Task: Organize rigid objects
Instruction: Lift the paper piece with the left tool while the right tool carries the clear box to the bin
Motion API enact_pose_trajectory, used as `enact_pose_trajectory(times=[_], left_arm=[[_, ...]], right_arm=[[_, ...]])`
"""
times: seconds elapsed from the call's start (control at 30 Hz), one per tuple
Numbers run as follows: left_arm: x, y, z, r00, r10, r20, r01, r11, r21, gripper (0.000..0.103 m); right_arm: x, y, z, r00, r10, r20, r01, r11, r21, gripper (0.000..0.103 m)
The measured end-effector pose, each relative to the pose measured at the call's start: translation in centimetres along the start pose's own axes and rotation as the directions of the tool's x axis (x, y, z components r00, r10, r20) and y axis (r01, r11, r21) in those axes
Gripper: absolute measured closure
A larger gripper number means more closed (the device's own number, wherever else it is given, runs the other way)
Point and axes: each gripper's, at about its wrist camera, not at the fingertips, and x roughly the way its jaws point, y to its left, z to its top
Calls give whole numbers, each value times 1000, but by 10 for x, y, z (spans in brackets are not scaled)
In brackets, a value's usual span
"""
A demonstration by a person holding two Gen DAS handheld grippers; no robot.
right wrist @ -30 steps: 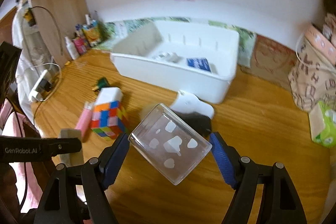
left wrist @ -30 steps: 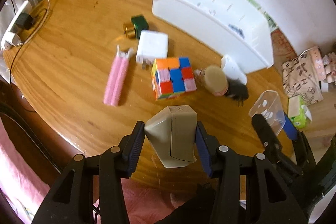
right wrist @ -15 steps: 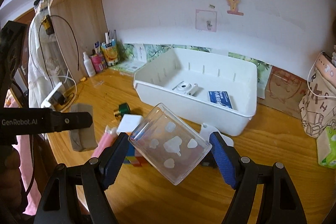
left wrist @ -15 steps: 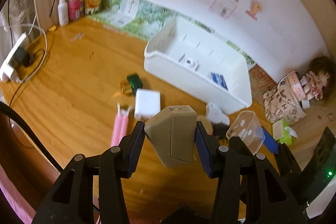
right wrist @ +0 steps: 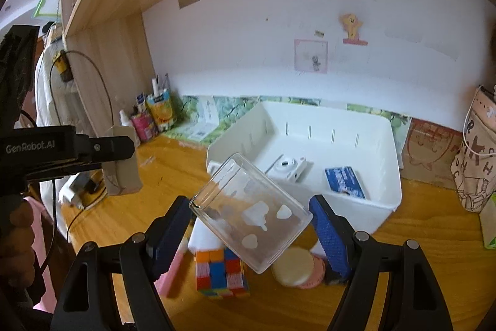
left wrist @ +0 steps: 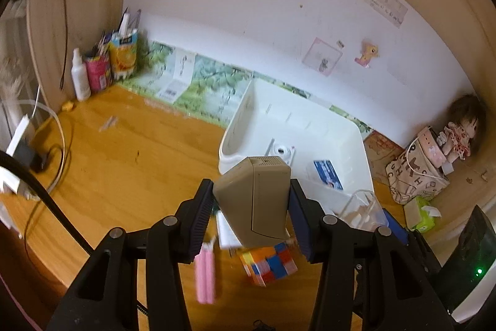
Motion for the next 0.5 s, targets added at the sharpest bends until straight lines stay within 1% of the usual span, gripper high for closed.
enact_pose_trajectory(times=[0.2,0.33,0.5], left_arm=[[12,3,26,1000,-14,19,12,997,72,52],[22,-2,43,999,-27,34,22,990,141,52],[37,-7,60,998,-56,36,48,980,193,52]], right_arm=[[10,6,16,997,-50,59,50,999,8,24],[18,7,25,992,-81,94,80,997,12,24],[29,6,34,984,-121,134,120,993,20,24]])
